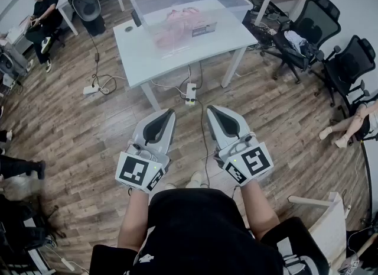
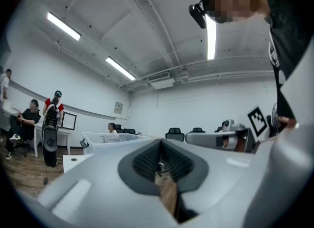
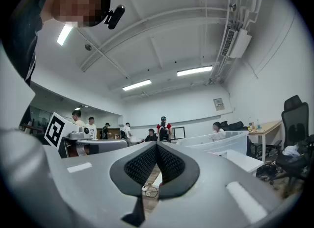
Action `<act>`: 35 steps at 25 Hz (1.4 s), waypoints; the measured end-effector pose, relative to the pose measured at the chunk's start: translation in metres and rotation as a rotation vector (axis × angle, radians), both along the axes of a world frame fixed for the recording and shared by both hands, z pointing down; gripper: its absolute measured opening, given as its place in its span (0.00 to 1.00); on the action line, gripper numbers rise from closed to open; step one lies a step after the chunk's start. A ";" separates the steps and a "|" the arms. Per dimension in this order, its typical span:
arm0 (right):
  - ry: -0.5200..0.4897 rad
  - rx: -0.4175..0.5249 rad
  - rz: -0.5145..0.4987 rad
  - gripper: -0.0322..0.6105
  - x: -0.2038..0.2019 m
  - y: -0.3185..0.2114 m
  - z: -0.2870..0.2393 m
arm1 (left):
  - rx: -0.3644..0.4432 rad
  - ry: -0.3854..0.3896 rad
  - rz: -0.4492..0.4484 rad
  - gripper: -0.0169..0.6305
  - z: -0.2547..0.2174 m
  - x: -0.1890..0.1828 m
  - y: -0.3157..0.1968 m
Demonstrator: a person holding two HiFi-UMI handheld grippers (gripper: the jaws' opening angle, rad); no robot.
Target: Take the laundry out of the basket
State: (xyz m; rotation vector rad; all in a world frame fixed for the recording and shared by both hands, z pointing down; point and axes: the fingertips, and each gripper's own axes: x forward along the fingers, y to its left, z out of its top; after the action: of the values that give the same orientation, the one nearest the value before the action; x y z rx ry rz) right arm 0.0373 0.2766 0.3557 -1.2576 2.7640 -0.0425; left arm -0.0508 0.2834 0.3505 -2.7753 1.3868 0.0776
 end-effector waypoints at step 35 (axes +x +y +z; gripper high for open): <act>-0.029 0.007 -0.029 0.05 0.041 -0.035 -0.002 | -0.017 -0.009 0.006 0.04 0.000 0.059 -0.032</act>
State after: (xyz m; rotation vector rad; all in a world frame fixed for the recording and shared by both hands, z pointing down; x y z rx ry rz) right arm 0.0782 0.2416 0.3537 -1.2058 2.7551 -0.0536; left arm 0.0078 0.2513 0.3509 -2.7901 1.3836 0.0540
